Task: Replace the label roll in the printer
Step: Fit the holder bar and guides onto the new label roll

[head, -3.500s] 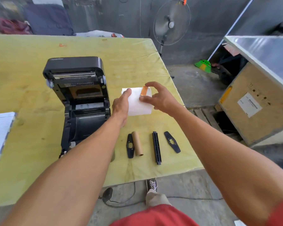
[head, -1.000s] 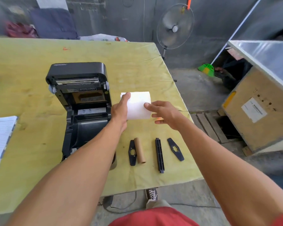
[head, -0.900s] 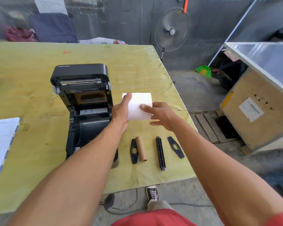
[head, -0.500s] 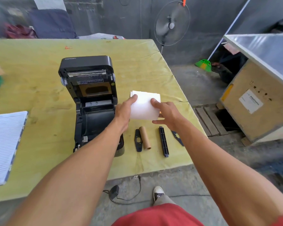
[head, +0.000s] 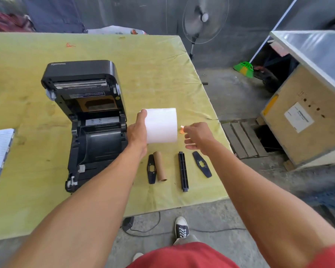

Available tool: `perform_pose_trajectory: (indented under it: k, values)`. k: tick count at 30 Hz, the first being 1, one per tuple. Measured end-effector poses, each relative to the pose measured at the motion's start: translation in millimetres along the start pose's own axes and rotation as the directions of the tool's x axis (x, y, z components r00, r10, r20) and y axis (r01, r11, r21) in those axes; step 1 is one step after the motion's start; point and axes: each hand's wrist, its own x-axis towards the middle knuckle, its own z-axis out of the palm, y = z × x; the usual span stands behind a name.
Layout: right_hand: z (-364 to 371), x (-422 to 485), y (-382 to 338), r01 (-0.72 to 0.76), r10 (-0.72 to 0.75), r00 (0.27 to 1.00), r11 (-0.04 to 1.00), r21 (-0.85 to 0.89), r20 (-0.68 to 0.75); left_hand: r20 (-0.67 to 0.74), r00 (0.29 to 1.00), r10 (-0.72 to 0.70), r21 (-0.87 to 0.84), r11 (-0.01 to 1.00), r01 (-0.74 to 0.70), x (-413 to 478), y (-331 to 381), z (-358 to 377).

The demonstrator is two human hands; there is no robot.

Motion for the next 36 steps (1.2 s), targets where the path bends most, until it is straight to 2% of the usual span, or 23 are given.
perform_pose_trajectory:
  k: [2,5,9,11,13,15,18,20,23,26,31,36]
  values:
    - [5,11,19,-0.002,0.003,1.000,0.963,-0.271,0.003,-0.008,1.000,-0.010,-0.012,1.000,0.010,4,-1,3]
    - [16,10,40,0.049,0.015,0.994,0.815,-0.578,0.105,-0.032,0.999,-0.024,-0.025,0.999,0.023,9,2,8]
    - [28,16,57,0.142,-0.057,0.988,0.676,-0.723,0.141,-0.042,0.998,-0.041,-0.035,0.999,0.039,14,3,12]
    - [29,23,57,0.141,-0.066,0.989,0.667,-0.732,0.130,-0.048,0.997,-0.056,-0.038,0.998,0.054,17,3,13]
    - [27,30,53,0.118,-0.048,0.992,0.712,-0.692,0.119,-0.051,0.996,-0.066,-0.045,0.997,0.064,17,4,14]
    - [20,35,44,0.082,-0.034,0.995,0.805,-0.588,0.093,-0.054,0.996,-0.076,-0.049,0.996,0.073,18,5,15]
    - [-2,41,23,0.005,-0.009,1.000,0.945,-0.328,-0.010,-0.072,0.993,-0.089,-0.067,0.994,0.084,16,7,17]
    - [-20,43,7,-0.013,-0.002,0.992,0.993,-0.117,-0.129,-0.095,0.991,-0.093,-0.084,0.993,0.085,14,11,18]
    - [-45,40,-13,0.011,0.037,0.938,0.991,0.136,-0.345,-0.094,0.992,-0.087,-0.096,0.992,0.078,8,16,20]
    - [-57,30,-30,0.074,0.073,0.886,0.953,0.294,-0.458,-0.085,0.993,-0.085,-0.097,0.992,0.077,3,20,21]
    - [-44,15,-41,0.169,0.012,0.888,0.921,0.352,-0.460,-0.079,0.995,-0.056,-0.063,0.997,0.051,-4,26,27]
    - [-42,7,-36,0.191,-0.011,0.904,0.905,0.379,-0.428,-0.072,0.996,-0.053,-0.058,0.997,0.049,-8,26,22]
